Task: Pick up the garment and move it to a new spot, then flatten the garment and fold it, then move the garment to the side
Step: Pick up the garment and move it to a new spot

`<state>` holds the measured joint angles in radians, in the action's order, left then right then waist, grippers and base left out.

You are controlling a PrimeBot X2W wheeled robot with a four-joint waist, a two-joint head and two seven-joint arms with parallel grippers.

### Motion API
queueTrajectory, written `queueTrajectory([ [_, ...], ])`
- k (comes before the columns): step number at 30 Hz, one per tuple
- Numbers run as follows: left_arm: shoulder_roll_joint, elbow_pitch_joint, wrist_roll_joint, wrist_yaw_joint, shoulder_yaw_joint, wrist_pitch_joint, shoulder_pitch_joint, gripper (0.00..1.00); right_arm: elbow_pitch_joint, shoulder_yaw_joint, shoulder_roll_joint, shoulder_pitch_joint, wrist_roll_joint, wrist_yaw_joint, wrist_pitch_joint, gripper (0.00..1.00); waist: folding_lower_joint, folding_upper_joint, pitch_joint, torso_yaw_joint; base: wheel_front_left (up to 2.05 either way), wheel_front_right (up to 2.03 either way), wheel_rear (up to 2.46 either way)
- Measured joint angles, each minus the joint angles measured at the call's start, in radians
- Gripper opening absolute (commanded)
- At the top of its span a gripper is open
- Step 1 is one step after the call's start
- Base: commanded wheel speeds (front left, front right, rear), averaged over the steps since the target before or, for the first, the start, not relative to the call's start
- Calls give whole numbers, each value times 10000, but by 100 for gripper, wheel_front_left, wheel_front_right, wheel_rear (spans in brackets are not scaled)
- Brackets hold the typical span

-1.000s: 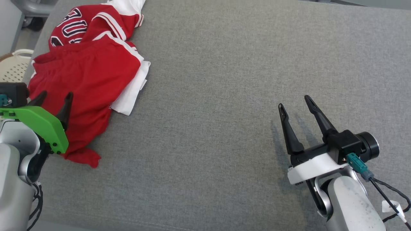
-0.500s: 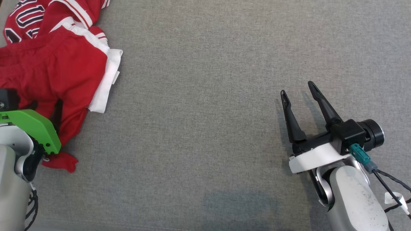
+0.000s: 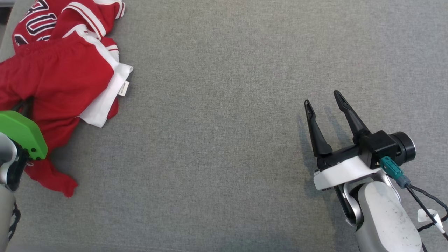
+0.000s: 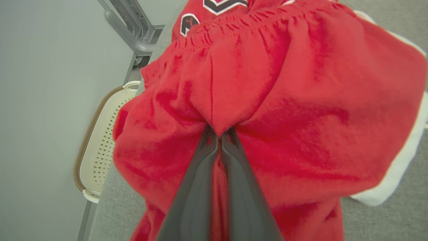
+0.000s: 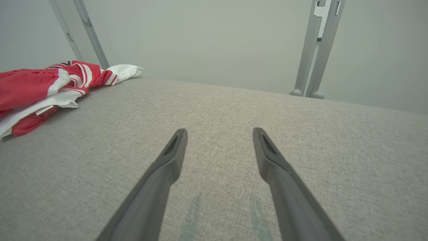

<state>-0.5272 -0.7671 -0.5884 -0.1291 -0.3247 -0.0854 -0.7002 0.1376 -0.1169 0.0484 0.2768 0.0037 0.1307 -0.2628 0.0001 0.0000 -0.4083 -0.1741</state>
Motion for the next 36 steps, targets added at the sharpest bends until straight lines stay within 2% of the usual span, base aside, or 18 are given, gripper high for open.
queueTrajectory([
  [5, -353, 230, 230, 29, -29, 341, -144, 0, 94, -21, 0, -37, 257, 0, 0, 100, 0, 0, 482, -9, 0, 0, 0],
  [13, -989, 1400, 673, 163, -155, 570, -382, 0, 228, -42, 2, -349, 629, 0, 0, 100, 0, 0, 1377, 71, 0, 0, 0],
  [22, -1204, 3323, 1066, 343, -548, 230, -427, 0, 282, 29, 2, -664, 865, 0, 0, 100, -1, 0, 2065, 490, 0, 0, 0],
  [29, -836, 4903, 1285, 504, -1001, -176, -780, 0, 274, 151, 2, -756, 970, 0, 0, 100, -1, 0, 2336, 1083, 0, 0, 0],
  [34, -163, 5705, 1526, 518, -1622, -268, -936, 0, 249, 211, 6, -810, 1049, 0, 0, 100, -1, 0, 2410, 1595, 0, 0, 0],
  [36, 364, 5754, 1601, 546, -2050, -278, -944, 0, 217, 222, 2, -804, 1093, 0, 0, 100, -1, 0, 2400, 1938, 0, 0, 0],
])
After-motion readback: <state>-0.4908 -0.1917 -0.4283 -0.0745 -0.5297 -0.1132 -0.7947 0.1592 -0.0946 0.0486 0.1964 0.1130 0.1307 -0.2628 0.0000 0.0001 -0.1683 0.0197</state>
